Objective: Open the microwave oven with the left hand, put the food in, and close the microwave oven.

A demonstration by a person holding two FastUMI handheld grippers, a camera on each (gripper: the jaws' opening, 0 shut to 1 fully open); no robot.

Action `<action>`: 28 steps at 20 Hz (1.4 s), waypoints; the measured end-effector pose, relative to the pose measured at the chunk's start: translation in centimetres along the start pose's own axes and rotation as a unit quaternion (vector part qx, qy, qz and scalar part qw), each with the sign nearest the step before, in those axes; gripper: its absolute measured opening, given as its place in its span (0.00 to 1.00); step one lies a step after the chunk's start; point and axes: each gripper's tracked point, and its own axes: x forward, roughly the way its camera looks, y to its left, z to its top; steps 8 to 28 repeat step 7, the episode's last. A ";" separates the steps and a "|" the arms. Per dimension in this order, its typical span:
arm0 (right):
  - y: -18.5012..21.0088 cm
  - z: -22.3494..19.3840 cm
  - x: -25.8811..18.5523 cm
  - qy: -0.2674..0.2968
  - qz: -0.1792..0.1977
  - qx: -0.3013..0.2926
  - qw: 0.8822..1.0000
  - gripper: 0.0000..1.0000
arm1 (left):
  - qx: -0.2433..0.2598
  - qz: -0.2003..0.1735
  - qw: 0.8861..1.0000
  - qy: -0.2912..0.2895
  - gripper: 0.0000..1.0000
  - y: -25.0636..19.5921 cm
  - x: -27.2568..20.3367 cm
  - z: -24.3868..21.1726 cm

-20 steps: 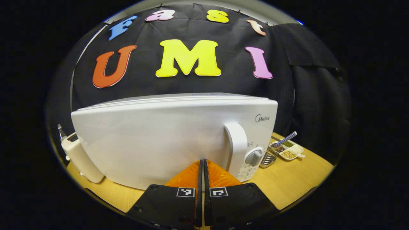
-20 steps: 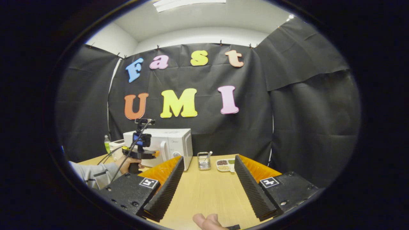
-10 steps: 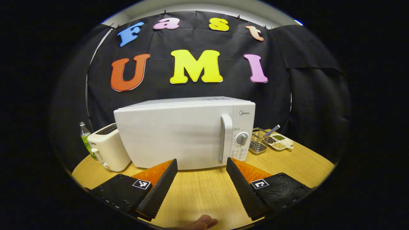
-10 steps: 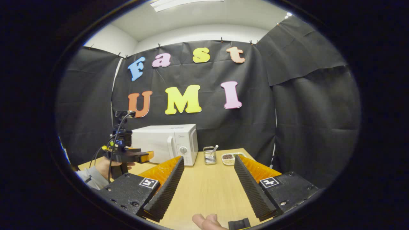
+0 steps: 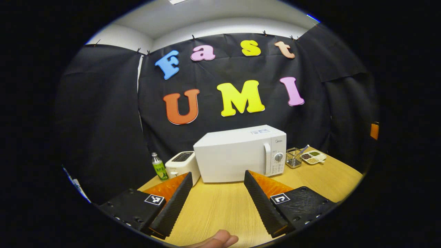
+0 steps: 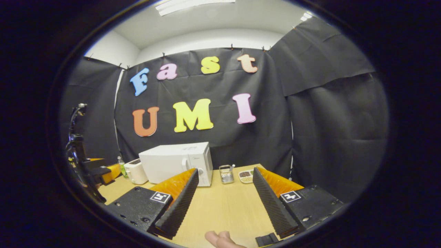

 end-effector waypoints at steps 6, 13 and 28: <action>-0.2 2.3 -1.5 -0.008 -0.006 0.000 1.000 1.00 | -0.053 -0.013 0.998 -0.036 0.96 0.7 -8.8 3.6; -0.1 2.5 -1.8 -0.011 -0.004 -0.003 1.000 1.00 | -0.061 -0.010 0.997 -0.040 0.96 1.0 -9.8 3.5; -0.1 2.5 -1.8 -0.011 -0.004 -0.003 1.000 1.00 | -0.061 -0.010 0.997 -0.040 0.96 1.0 -9.8 3.5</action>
